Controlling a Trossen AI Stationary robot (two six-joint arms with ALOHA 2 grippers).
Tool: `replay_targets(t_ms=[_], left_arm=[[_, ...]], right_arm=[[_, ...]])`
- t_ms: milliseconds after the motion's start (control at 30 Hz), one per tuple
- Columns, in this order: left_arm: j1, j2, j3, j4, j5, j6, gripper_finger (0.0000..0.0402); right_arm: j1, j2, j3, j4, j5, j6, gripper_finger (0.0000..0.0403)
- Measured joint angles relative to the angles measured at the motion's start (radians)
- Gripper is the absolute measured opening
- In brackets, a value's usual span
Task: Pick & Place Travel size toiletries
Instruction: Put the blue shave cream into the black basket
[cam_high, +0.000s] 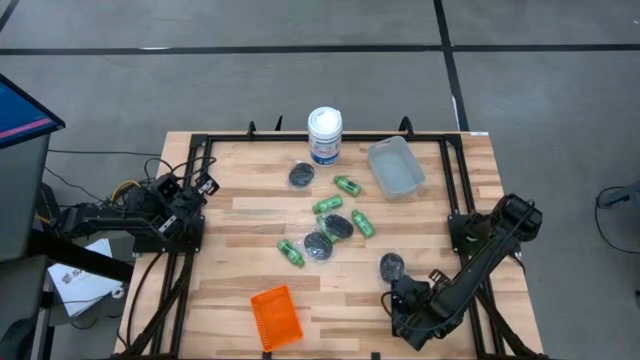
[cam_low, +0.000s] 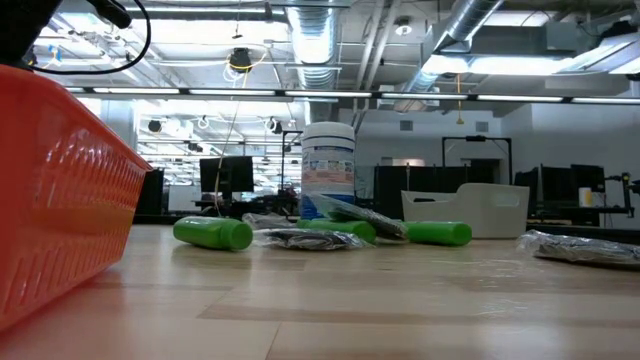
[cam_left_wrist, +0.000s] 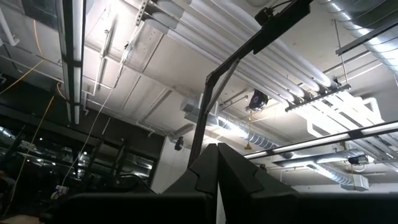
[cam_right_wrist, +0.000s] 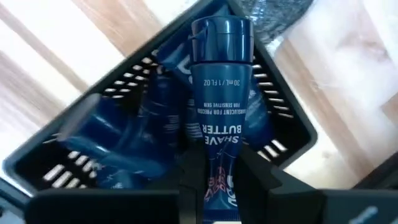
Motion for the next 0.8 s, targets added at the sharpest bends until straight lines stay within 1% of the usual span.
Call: replay_targets(t_ms=[67,267,400,500,800], left_arm=[[0.000,0.000,0.000,-0.001,0.000,0.000,0.0001],[0.000,0.000,0.000,0.000,0.000,0.000,0.0001],[0.000,0.000,0.000,0.000,0.000,0.000,0.0001],[0.000,0.000,0.000,-0.001,0.000,0.000,0.0001],[0.000,0.000,0.000,0.000,0.000,0.000,0.0001]], right_arm=[[0.000,-0.003,-0.019,0.035,-0.001,0.000,0.0053],[0.000,-0.003,-0.045,0.045,-0.002,-0.003,0.0053],[0.000,-0.002,-0.045,0.046,-0.003,-0.018,0.0063],[0.000,-0.002,-0.045,0.047,-0.004,-0.019,0.0081],[-0.004,-0.013,-0.045,0.050,-0.004,-0.030,0.0154]])
